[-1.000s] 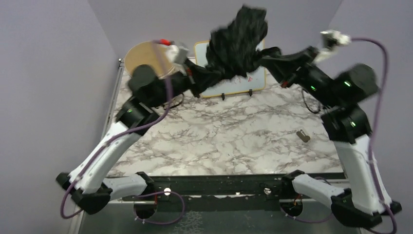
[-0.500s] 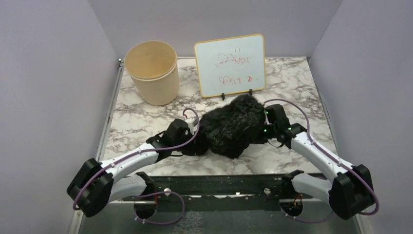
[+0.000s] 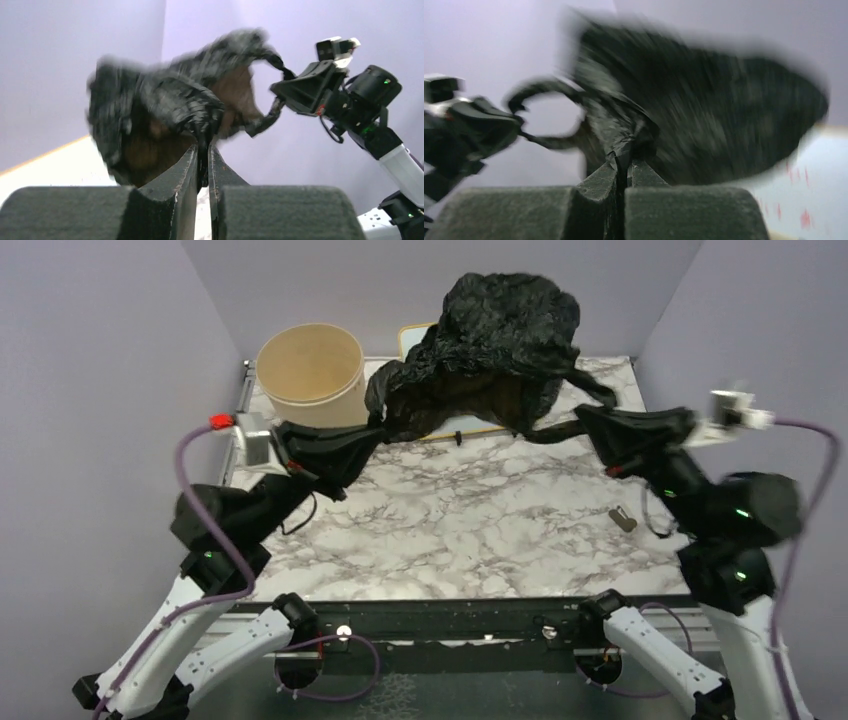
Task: Put the trash bags into the trash bin
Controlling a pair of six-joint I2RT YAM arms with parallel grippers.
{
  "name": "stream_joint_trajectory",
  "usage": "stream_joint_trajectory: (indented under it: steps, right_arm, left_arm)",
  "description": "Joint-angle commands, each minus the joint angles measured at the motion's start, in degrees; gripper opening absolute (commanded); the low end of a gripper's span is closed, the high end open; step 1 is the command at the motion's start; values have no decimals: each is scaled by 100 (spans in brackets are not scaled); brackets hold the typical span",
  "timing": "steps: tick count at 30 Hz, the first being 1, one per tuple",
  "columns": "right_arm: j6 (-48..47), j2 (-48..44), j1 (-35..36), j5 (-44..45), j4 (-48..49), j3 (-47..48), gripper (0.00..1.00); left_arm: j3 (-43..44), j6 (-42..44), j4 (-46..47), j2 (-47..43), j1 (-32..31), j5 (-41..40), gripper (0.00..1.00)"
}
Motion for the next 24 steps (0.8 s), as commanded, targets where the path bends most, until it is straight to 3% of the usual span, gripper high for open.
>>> stream_joint_trajectory:
  steps: [1, 4, 6, 8, 11, 14, 16, 18, 20, 22, 24]
  right_arm:
    - [466, 1074, -6, 509, -1831, -2357, 1]
    - [610, 1924, -11, -617, -1873, -3681, 1]
    - [688, 1949, -11, -811, -1716, -3769, 1]
    - [668, 1724, -11, -494, -1756, -3209, 1]
    - [343, 1597, -8, -243, -1757, -1518, 1]
    - [49, 1715, -11, -173, -1620, 446, 1]
    - [-93, 1627, -8, -308, -1166, 1149, 1]
    - [-47, 1287, -11, -278, -520, 1015, 1]
    - [24, 877, -11, 50, -194, 328, 1]
    - [118, 673, -11, 646, -699, -549, 1]
    - [350, 843, -10, 1072, -1575, -1542, 1]
  left_arm:
    - [-2431, -726, -655, 327, -2, -677, 9]
    - [-3843, -1872, -506, 1121, -42, 102, 0]
    - [-4368, -2213, -150, 1403, -222, 122, 0]
    - [-4206, -2034, -48, 1328, -245, 207, 0]
    - [-2760, -1205, -641, 1156, -245, -165, 0]
    - [-593, -243, -1373, 1300, -245, -307, 0]
    - [729, 111, -1423, 1312, -245, -217, 0]
    - [988, 273, -995, 1059, -245, -62, 0]
    - [522, 342, -531, 611, -245, -156, 2]
    - [-403, 242, -257, 123, -245, -715, 2]
    - [-1438, -123, -720, -135, -245, -1452, 0]
